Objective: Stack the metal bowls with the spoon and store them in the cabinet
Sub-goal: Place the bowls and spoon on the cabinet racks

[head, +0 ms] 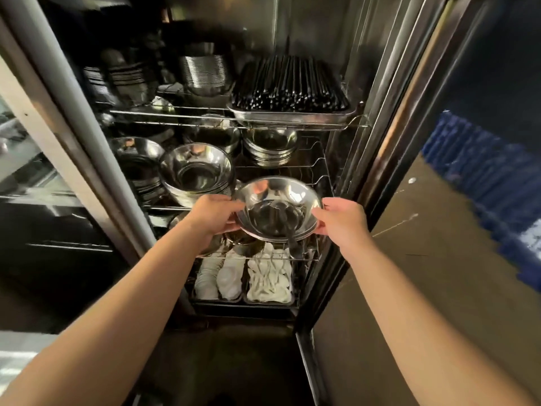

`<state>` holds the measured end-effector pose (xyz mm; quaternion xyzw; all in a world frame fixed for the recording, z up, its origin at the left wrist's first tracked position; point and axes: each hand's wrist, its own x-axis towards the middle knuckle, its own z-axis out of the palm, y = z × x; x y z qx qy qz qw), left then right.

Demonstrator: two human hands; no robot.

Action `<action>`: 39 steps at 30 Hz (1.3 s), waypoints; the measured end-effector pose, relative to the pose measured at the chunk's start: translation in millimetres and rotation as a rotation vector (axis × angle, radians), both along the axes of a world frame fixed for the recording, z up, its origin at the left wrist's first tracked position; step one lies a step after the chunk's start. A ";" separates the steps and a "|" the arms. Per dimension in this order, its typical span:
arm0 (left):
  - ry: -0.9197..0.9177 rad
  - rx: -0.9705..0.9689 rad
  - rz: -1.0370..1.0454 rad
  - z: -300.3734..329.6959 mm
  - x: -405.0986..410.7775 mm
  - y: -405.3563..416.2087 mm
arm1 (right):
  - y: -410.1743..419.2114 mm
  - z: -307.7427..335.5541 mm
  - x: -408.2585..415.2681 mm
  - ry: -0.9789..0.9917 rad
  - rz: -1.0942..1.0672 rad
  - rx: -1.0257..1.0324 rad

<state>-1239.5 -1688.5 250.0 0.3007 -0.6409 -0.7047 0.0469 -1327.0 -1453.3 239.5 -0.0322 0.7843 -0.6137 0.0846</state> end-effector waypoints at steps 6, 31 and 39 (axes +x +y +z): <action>0.007 0.033 -0.106 -15.4 -65.1 -22.8 | -29.6 -14.0 -56.0 0.004 -0.105 0.183; 0.013 0.119 -0.222 -88.5 -180.5 -42.2 | -63.4 -52.5 -164.2 -0.123 -0.197 0.490; 0.006 0.049 -0.244 -84.8 -170.0 -38.2 | -62.9 -50.9 -160.1 -0.074 -0.125 0.562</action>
